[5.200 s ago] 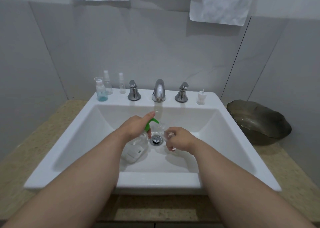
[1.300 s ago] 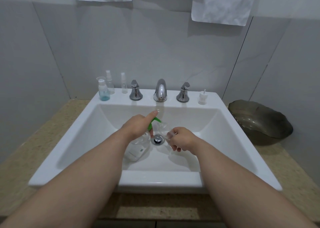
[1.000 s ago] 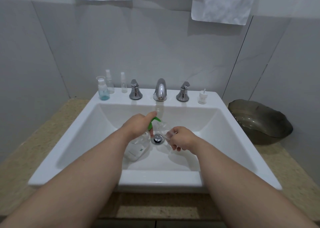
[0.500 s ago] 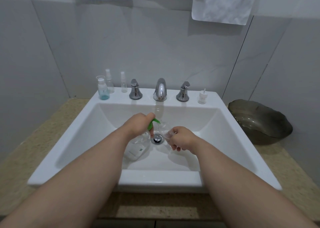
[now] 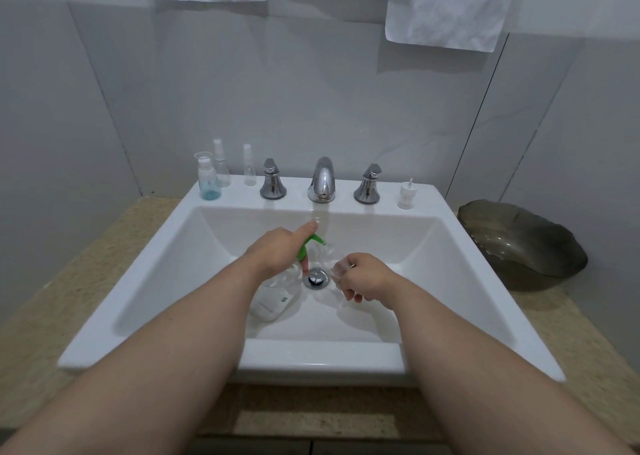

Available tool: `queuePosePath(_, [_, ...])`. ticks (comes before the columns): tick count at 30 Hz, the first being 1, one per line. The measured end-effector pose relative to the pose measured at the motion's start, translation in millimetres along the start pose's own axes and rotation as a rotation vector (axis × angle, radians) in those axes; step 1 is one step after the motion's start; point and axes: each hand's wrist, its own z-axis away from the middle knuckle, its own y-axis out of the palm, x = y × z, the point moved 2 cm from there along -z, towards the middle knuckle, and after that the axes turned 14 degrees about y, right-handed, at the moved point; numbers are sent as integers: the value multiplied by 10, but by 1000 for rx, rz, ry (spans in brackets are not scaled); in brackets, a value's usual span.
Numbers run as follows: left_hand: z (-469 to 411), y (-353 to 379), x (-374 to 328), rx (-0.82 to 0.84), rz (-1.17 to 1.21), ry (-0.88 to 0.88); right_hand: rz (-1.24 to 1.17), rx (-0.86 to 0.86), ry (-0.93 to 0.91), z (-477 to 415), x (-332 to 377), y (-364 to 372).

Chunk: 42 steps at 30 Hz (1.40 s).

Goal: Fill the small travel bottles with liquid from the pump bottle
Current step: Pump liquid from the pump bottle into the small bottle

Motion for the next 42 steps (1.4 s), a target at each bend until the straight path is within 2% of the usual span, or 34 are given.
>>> queuePosePath(24, [-34,31,-19,52,9,11,12,3,-17,3,-14,9])
queuePosePath(42, [-11,14,15,8,13,9,12,2,-22,1,-6,9])
